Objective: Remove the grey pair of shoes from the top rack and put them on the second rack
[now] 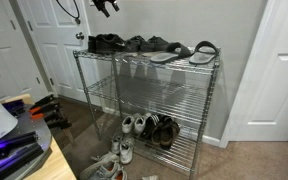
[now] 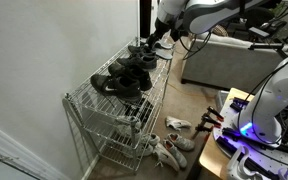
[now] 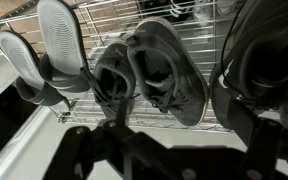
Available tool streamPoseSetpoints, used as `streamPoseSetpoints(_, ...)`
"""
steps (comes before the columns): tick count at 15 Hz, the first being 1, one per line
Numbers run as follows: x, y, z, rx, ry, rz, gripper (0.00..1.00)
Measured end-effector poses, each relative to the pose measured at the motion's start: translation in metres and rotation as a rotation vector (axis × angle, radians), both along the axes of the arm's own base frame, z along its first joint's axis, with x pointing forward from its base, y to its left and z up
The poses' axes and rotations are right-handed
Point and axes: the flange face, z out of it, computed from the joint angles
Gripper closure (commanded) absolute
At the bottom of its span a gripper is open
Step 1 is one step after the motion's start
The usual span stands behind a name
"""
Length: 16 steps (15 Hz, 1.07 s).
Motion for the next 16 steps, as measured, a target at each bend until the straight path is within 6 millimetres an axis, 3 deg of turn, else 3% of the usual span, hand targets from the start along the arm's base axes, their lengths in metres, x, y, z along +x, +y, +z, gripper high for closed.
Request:
streamPoseSetpoints(2,0.016,-0.011,0.001,0.016,0.003,-0.022,0.00)
streamPoseSetpoints(13,0.016,-0.006,0.000,0.021,0.006,-0.012,0.00)
streamPoseSetpoints(16,0.030,-0.025,0.011,0.037,-0.015,-0.050,0.00)
